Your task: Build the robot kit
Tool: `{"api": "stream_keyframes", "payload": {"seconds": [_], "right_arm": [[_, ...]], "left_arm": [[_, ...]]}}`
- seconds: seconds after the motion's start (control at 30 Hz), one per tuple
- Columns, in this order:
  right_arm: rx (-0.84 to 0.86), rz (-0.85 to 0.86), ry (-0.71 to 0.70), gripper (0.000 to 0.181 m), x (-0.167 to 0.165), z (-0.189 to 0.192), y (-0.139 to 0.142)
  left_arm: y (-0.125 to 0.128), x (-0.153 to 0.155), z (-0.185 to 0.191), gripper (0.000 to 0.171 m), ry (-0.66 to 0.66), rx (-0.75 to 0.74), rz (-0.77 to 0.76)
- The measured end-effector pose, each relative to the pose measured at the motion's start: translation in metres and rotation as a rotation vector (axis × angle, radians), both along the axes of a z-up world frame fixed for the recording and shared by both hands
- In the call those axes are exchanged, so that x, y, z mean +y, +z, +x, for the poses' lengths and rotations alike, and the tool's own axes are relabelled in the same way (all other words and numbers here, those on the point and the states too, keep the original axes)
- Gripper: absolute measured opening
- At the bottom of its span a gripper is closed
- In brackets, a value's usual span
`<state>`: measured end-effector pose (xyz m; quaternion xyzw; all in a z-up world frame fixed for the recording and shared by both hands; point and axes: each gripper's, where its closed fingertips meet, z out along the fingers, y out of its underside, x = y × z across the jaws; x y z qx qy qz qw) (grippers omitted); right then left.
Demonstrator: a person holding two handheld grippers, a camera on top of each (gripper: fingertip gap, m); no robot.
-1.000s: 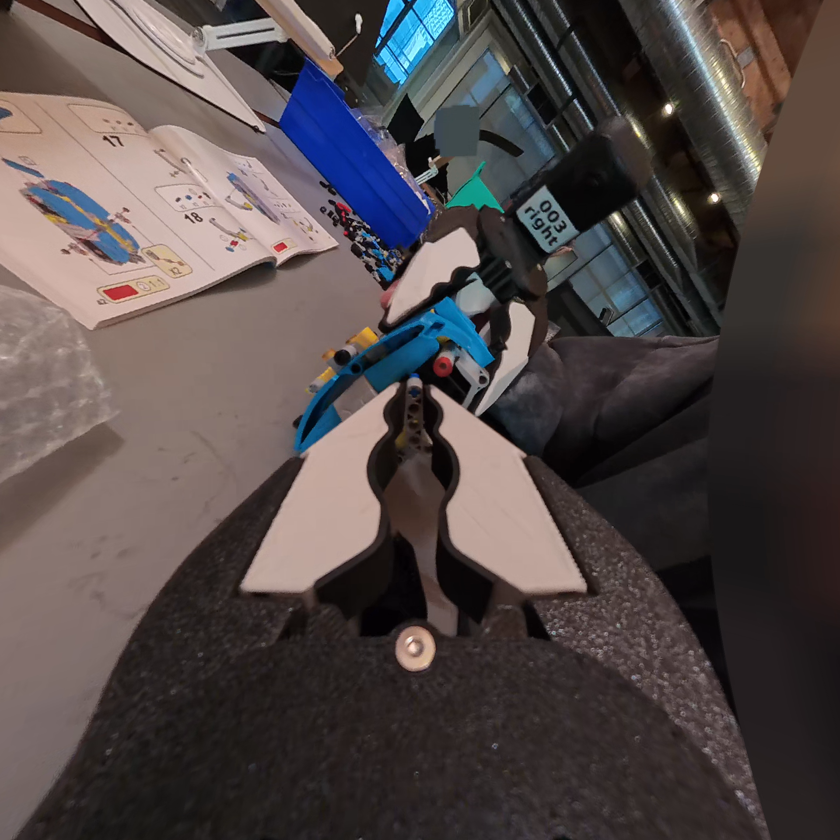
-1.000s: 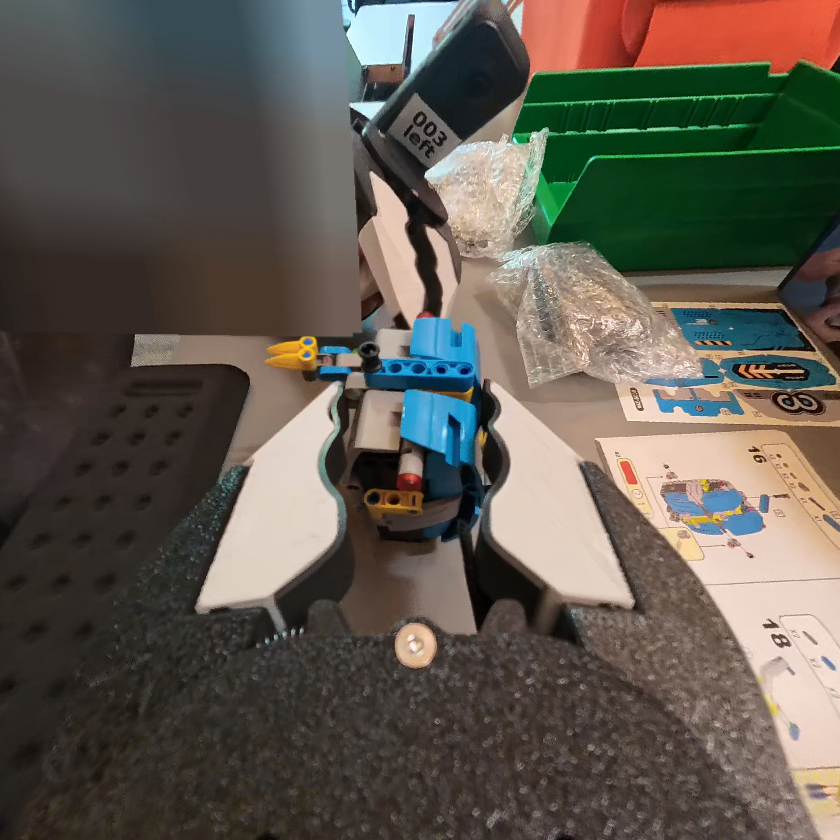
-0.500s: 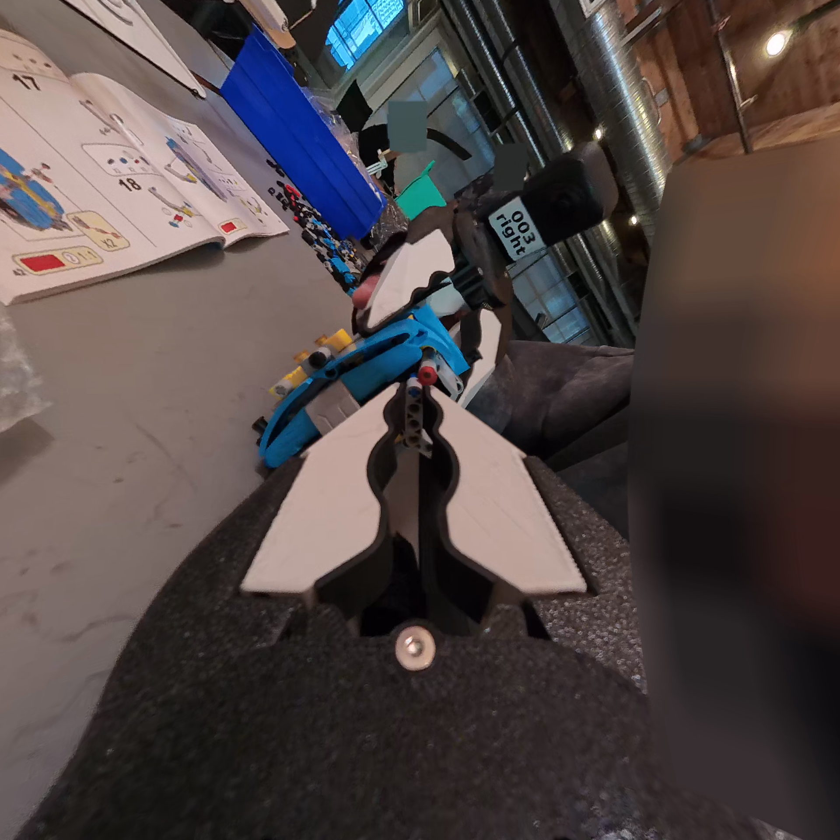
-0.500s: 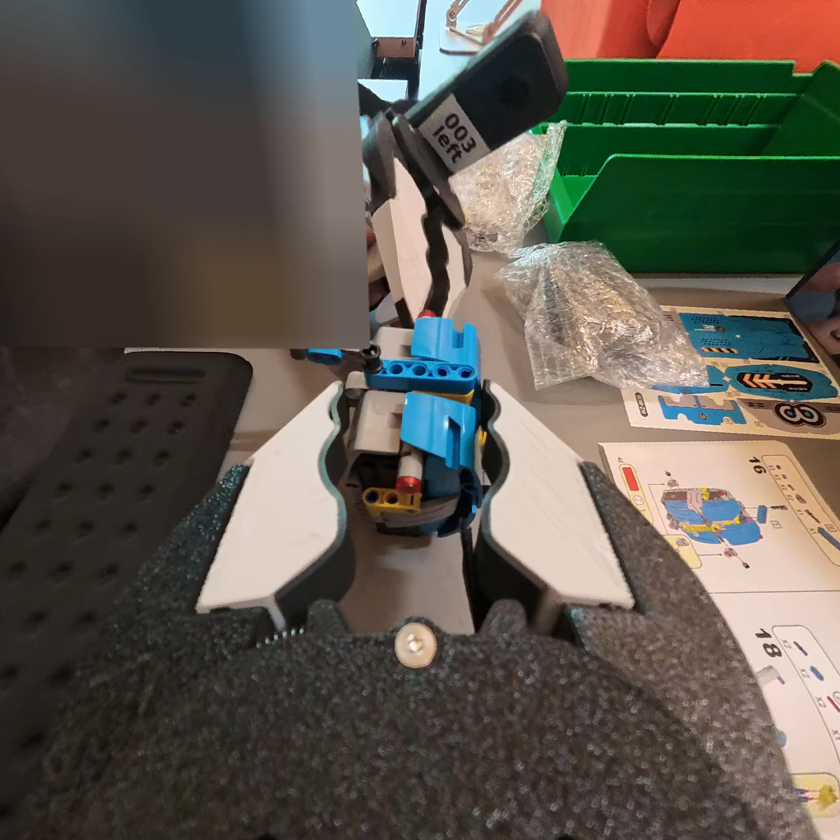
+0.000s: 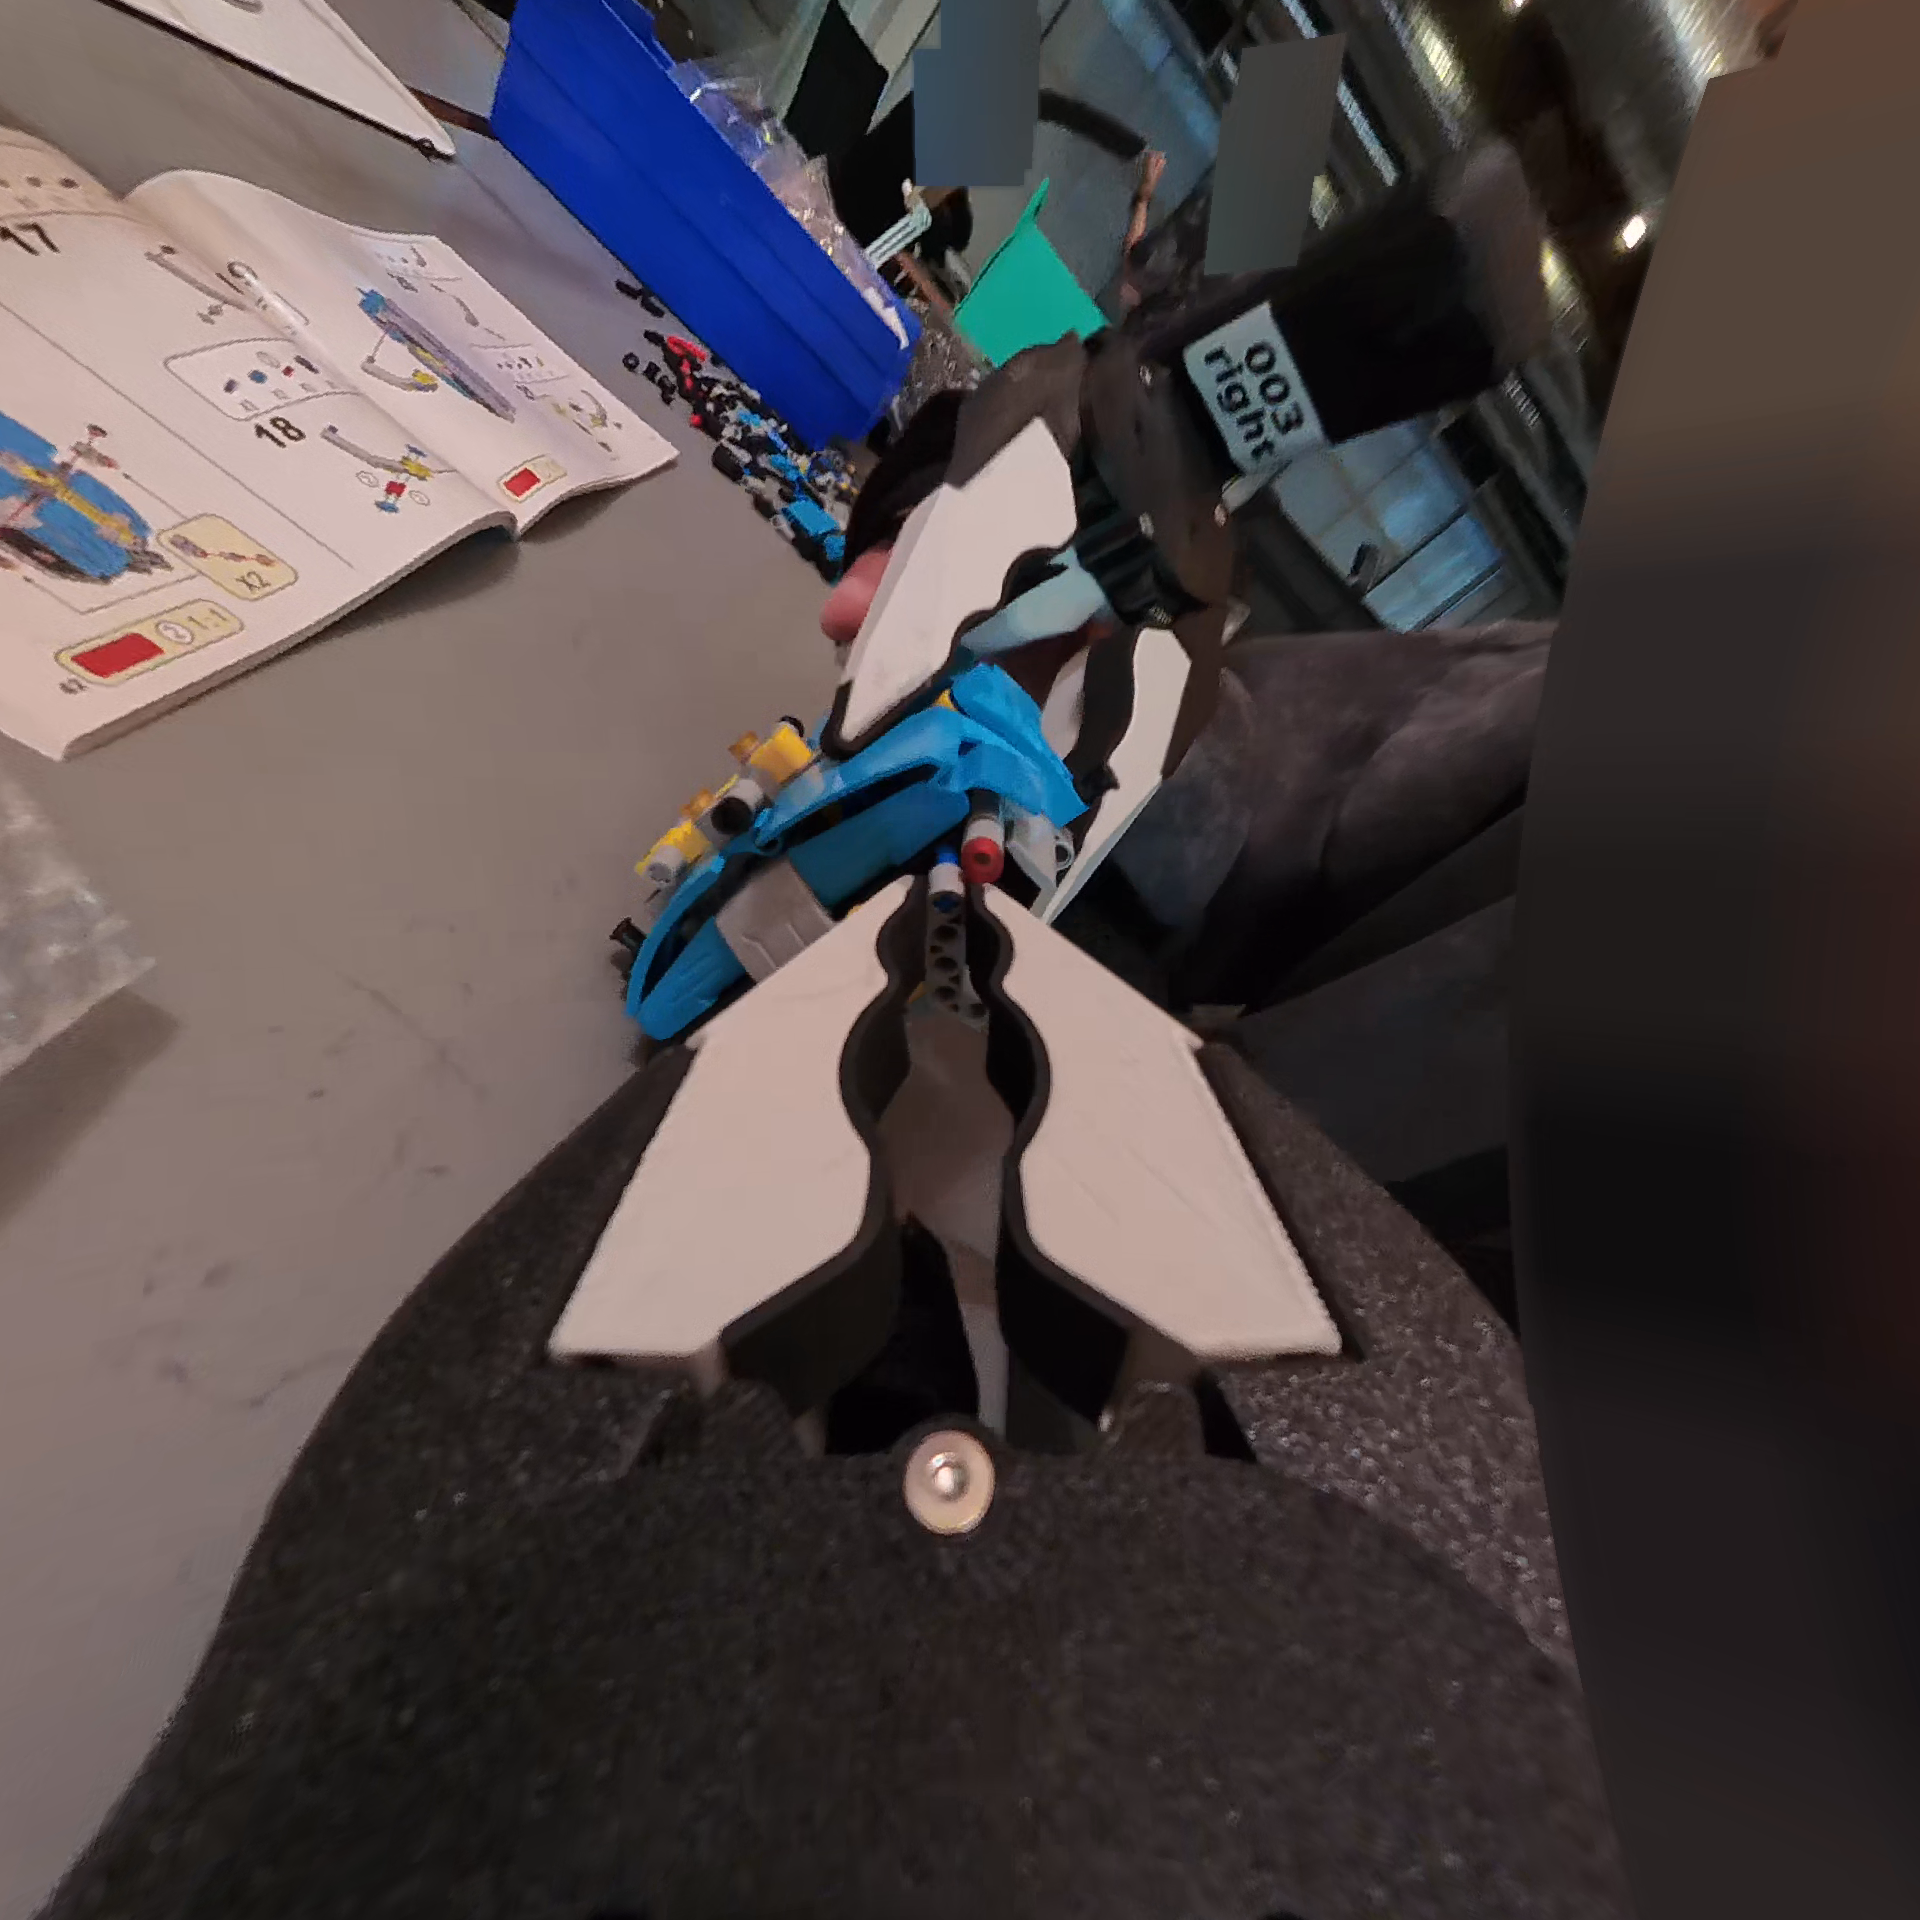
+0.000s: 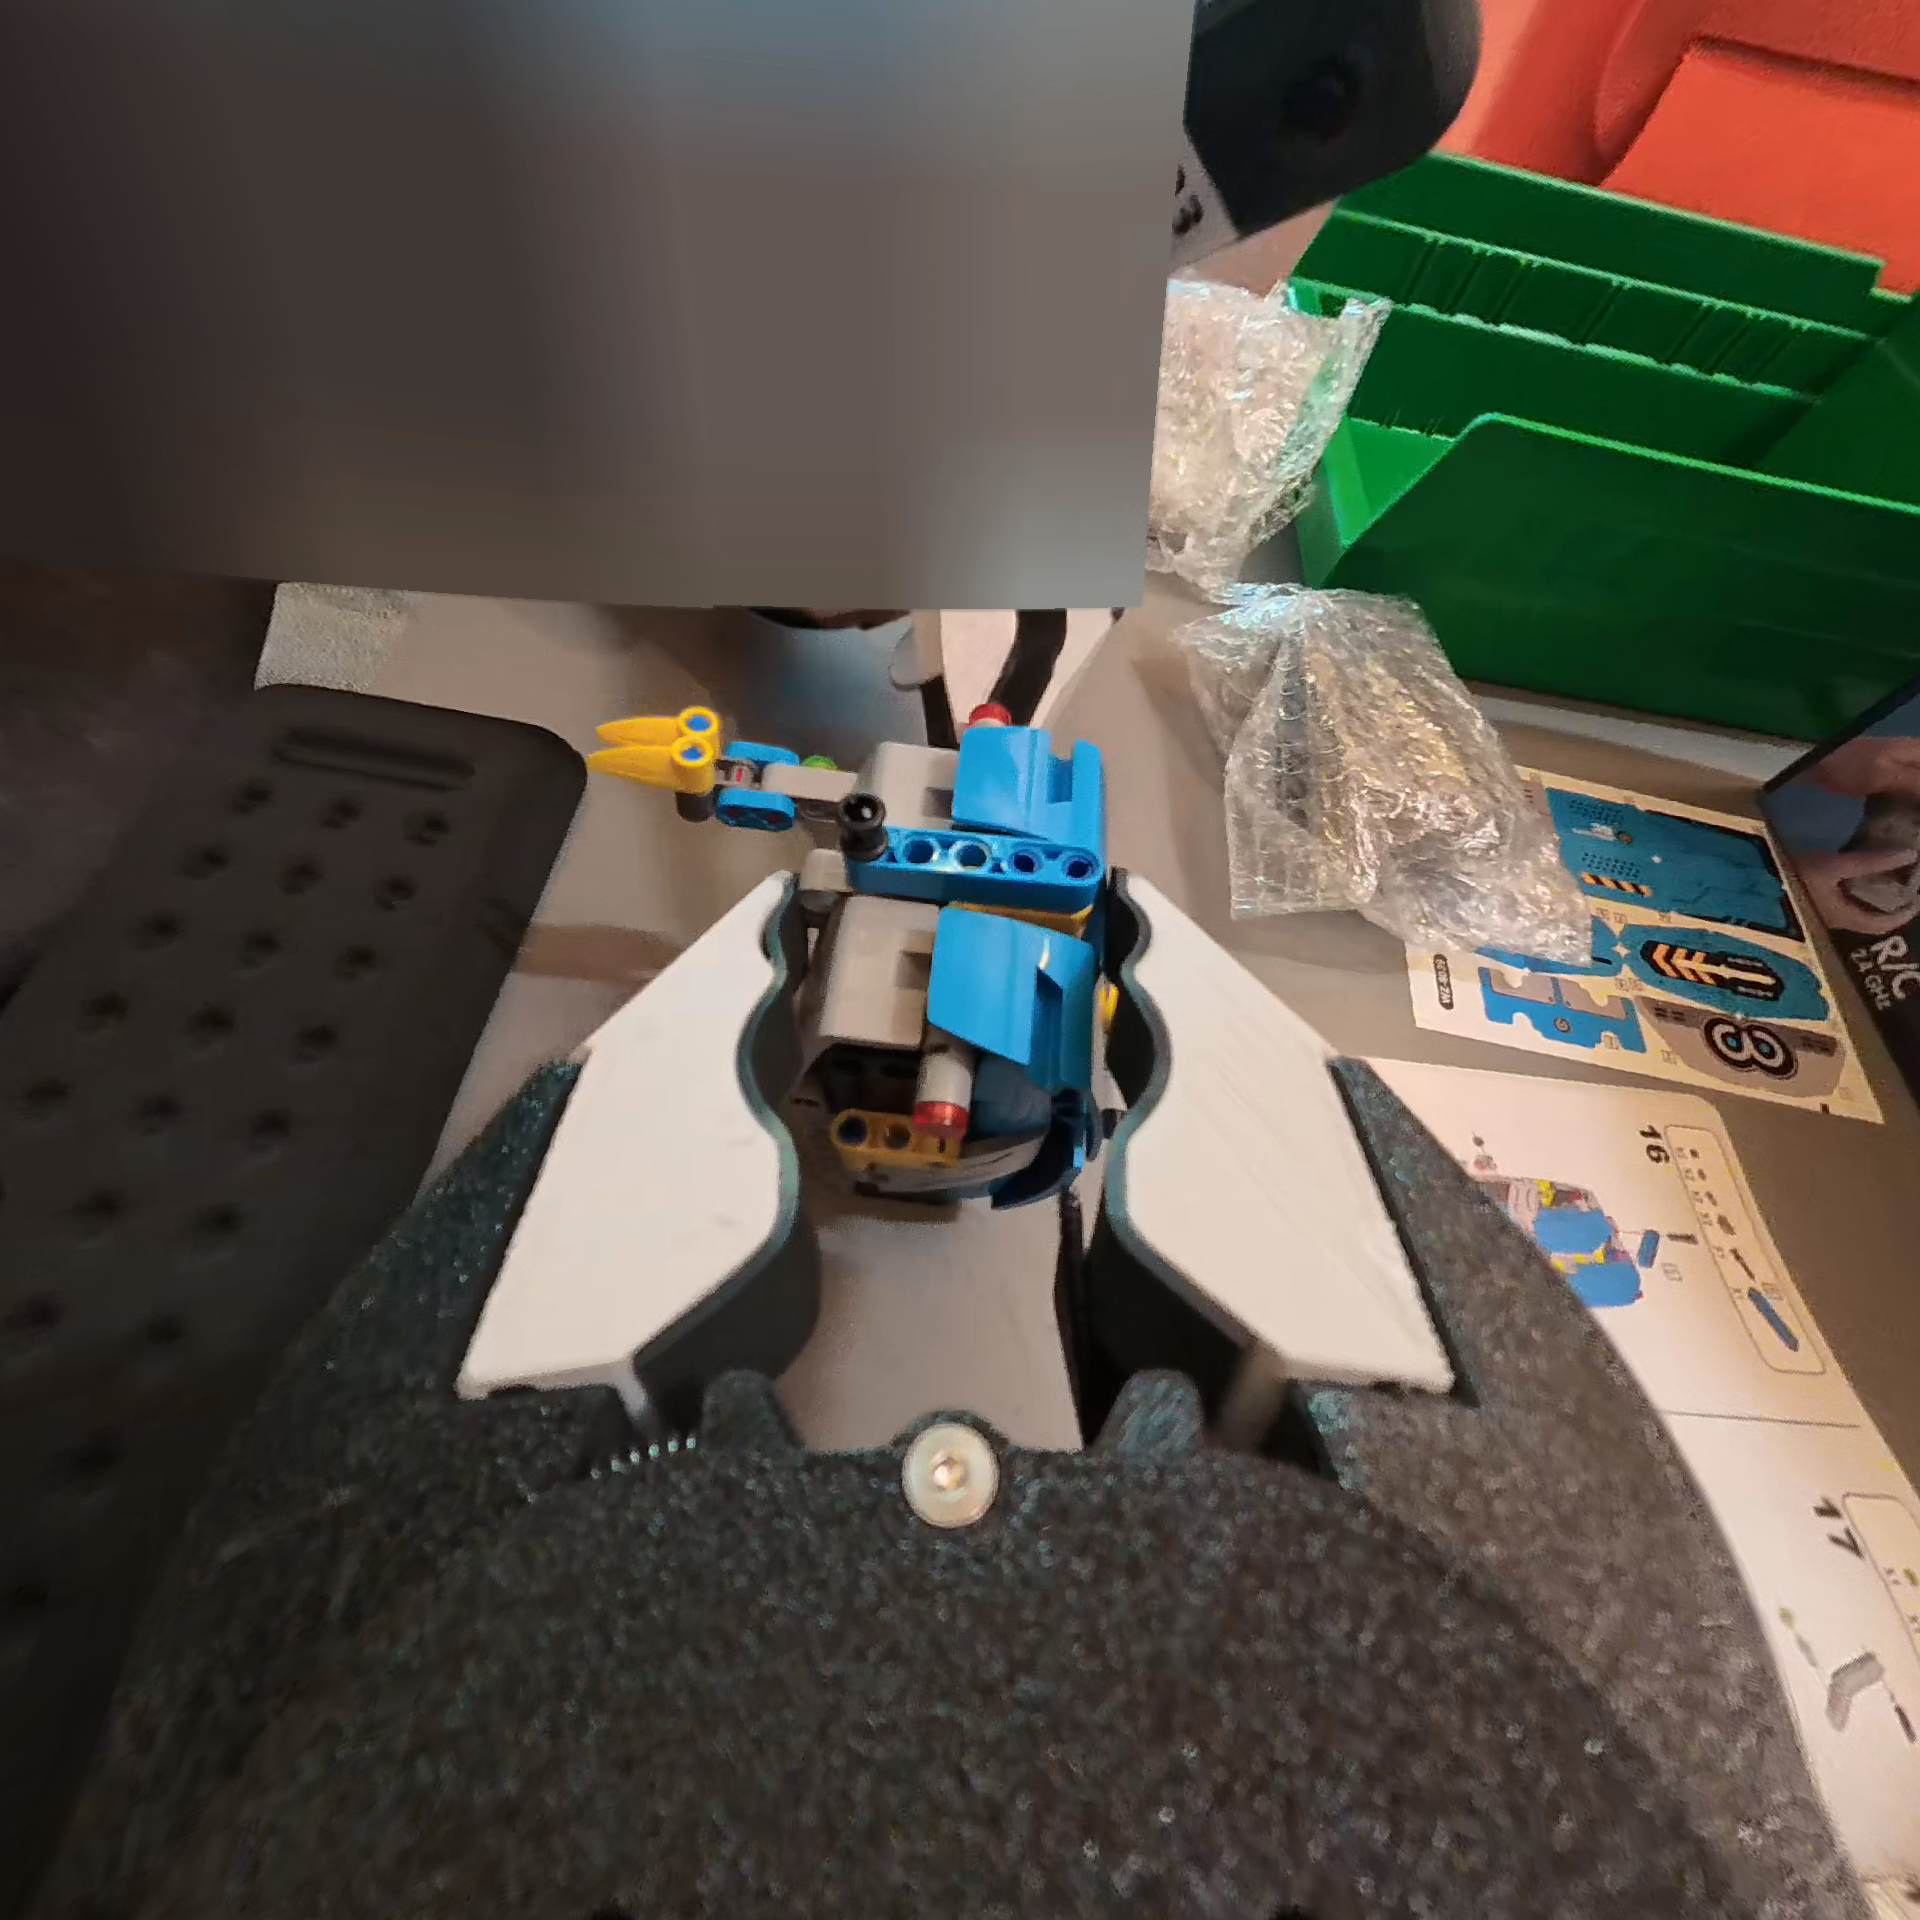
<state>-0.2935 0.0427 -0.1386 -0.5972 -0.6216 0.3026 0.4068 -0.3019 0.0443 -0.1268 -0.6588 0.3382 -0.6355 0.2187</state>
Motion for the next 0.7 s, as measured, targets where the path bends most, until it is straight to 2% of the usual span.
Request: {"api": "stream_keyframes", "payload": {"seconds": [0.17, 0.37, 0.7], "right_arm": [[-0.020, -0.132, 0.047, 0.056, -0.003, -0.007, -0.002], [-0.032, -0.198, 0.060, 0.056, 0.002, -0.011, -0.002], [-0.010, -0.155, 0.042, 0.056, -0.001, -0.007, -0.002]], "left_arm": [[-0.002, -0.002, -0.007, 0.006, -0.022, 0.083, 0.179], [-0.003, 0.002, -0.011, 0.006, -0.027, 0.091, 0.204], [0.001, 0.000, -0.002, 0.005, -0.032, -0.052, -0.002]]}}
